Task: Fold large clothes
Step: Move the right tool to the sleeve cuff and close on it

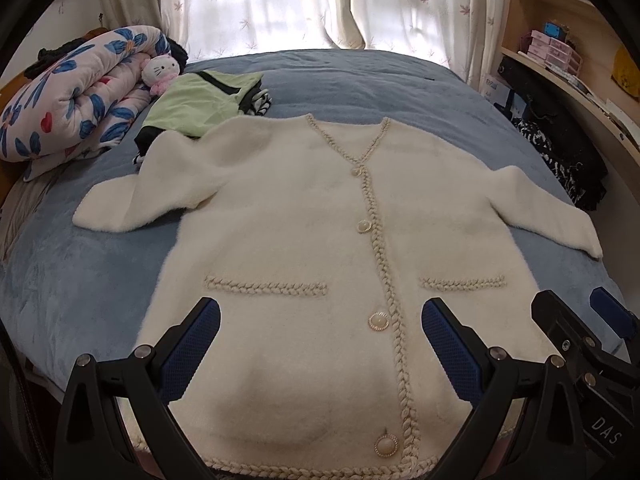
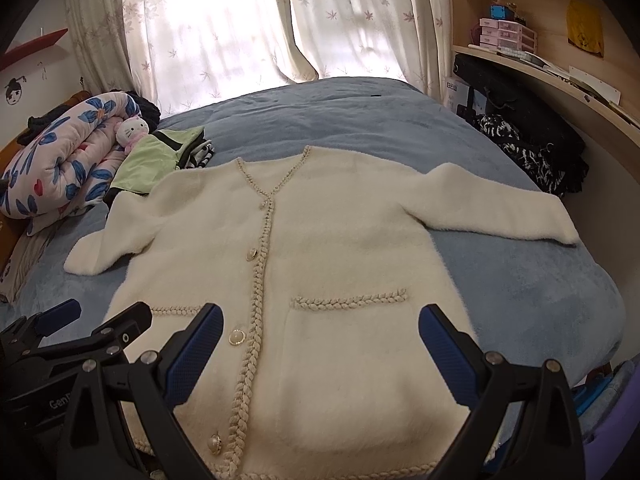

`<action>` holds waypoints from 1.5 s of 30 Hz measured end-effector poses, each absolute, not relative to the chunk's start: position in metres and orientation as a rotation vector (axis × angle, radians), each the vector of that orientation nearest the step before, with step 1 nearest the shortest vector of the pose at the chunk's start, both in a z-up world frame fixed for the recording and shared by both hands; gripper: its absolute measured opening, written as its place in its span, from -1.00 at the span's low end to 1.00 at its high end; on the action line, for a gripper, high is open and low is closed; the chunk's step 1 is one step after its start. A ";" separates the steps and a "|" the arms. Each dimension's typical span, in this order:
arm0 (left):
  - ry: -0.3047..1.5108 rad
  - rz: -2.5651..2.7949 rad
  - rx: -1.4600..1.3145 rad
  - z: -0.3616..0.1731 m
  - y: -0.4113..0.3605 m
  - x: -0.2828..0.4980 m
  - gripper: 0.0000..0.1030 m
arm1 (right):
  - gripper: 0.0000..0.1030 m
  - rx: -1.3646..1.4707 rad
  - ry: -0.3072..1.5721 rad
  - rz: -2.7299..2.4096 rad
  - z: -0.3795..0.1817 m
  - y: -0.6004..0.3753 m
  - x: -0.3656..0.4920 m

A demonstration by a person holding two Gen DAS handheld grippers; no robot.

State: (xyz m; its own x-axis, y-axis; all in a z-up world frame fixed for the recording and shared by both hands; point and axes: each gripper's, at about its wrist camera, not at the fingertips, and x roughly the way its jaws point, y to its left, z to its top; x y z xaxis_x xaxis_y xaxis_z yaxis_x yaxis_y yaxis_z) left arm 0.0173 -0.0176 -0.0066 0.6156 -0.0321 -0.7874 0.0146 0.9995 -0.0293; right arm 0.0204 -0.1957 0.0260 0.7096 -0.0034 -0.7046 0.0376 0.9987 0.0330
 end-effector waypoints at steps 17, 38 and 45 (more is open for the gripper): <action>0.691 -0.218 -0.004 0.066 -0.079 0.074 0.94 | 0.92 0.079 0.719 -0.037 0.100 -0.261 0.065; 0.738 -0.198 0.139 0.003 -0.263 0.213 0.94 | 0.92 0.442 0.898 -0.290 0.037 -0.503 0.167; 0.835 -0.157 0.175 -0.064 -0.308 0.251 0.94 | 0.91 0.722 0.935 -0.397 -0.023 -0.594 0.173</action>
State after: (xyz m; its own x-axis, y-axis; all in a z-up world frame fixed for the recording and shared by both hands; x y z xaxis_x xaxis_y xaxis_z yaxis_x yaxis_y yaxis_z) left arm 0.2509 -0.3079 -0.0636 0.6614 -0.0698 -0.7467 0.2067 0.9741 0.0921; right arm 0.1731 -0.5939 -0.0231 0.5473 -0.0060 -0.8369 0.5984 0.7020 0.3862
